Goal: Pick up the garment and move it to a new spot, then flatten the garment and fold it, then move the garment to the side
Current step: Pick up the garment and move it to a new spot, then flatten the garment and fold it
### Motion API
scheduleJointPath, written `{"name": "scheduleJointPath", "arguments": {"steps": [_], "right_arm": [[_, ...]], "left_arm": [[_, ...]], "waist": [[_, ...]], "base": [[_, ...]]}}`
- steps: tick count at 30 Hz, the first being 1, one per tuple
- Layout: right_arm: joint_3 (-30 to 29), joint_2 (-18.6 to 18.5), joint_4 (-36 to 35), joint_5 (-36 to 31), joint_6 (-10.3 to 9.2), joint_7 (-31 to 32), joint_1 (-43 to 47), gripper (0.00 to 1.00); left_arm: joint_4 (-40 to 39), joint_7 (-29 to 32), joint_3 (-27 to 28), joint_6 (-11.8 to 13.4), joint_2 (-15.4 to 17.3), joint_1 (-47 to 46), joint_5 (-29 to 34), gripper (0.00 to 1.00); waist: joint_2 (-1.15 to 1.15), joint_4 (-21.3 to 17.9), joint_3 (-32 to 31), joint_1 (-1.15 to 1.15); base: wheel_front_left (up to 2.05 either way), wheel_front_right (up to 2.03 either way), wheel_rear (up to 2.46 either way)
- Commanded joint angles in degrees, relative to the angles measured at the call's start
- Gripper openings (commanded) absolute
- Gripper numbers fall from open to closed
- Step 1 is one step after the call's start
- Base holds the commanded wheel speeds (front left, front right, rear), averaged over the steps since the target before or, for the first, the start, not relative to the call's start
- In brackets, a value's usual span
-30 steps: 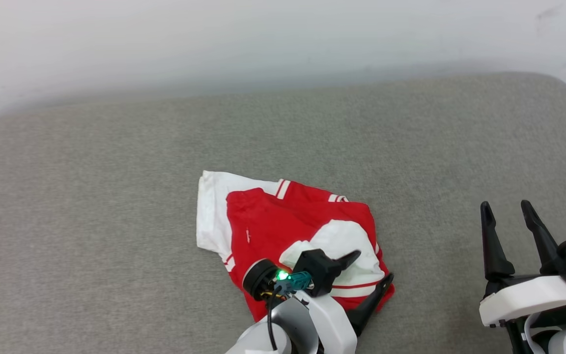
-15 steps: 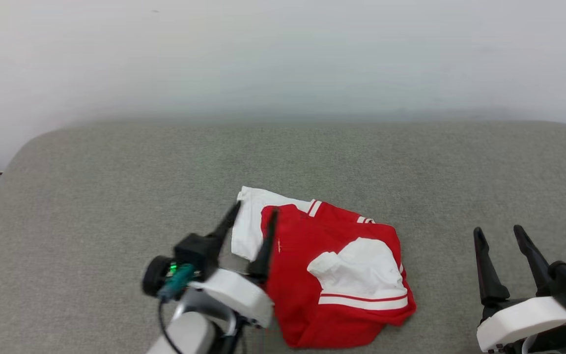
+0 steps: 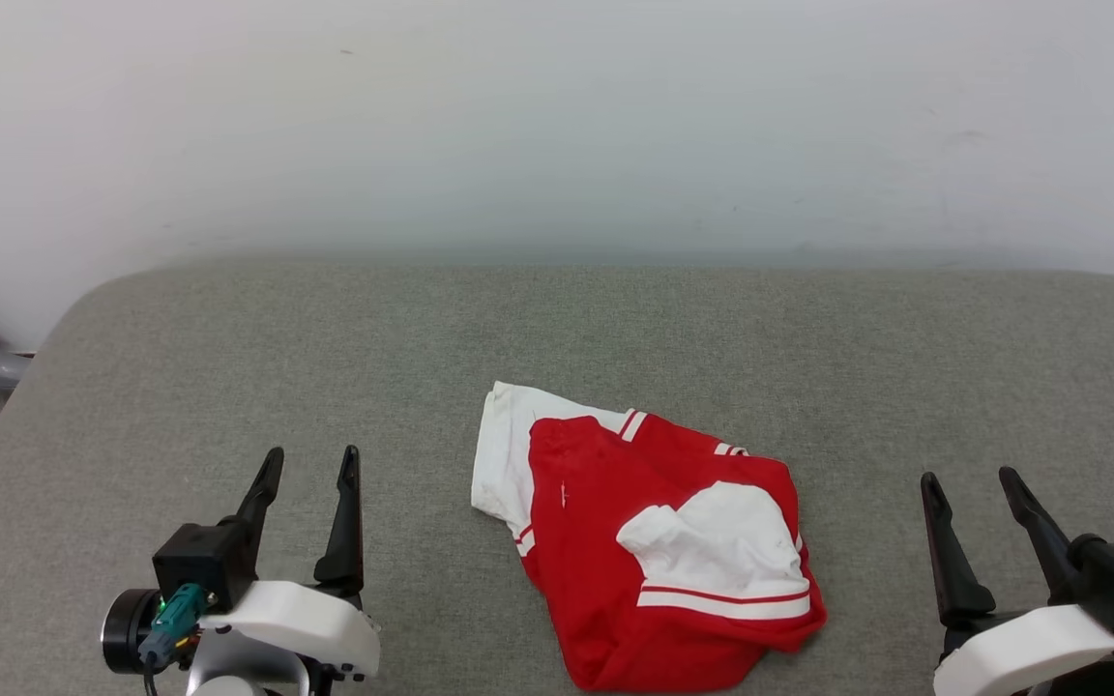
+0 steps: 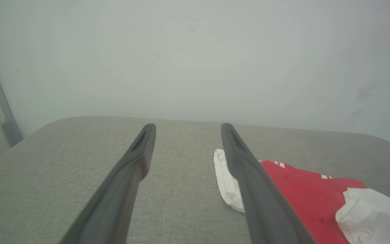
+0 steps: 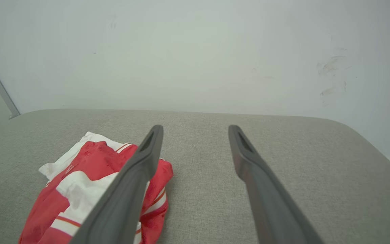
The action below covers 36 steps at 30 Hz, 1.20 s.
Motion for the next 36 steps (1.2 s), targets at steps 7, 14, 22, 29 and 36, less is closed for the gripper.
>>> {"name": "scheduleJointPath", "arguments": {"steps": [7,14,22,29,36], "right_arm": [[0.5,0.1,-1.0,-0.3,-0.04,0.7,1.0,1.00],[0.8,0.2,0.5,2.1,-0.04,4.1,1.2,1.00],[9.4,-4.3,1.8,6.2,-0.04,21.3,-2.6,1.00],[19.0,-11.3,1.6,10.6,-0.04,30.6,-8.4,1.00],[24.5,-14.9,4.7,12.3,-0.04,34.0,-14.2,1.00]], "left_arm": [[-1.6,0.8,-0.1,0.5,0.9,1.8,-0.4,1.00],[-1.6,1.4,-1.0,-0.1,0.8,0.4,-0.5,1.00],[-1.3,1.3,-1.9,-0.4,-0.4,-0.9,-0.7,1.00],[-0.4,0.6,-2.4,-1.3,-1.9,-2.4,-0.8,1.00],[0.7,0.0,-2.7,-2.0,-3.1,-3.7,-0.4,1.00]], "waist": [[0.00,0.0,-0.1,0.00],[0.00,1.1,0.6,0.00],[0.00,5.5,2.2,0.00],[0.00,9.3,5.0,0.00],[0.00,11.1,7.1,0.00]], "base": [[0.00,0.00,0.00],[0.00,0.00,0.00],[0.00,0.00,0.00],[0.00,0.00,0.00],[0.00,0.00,0.00]]}}
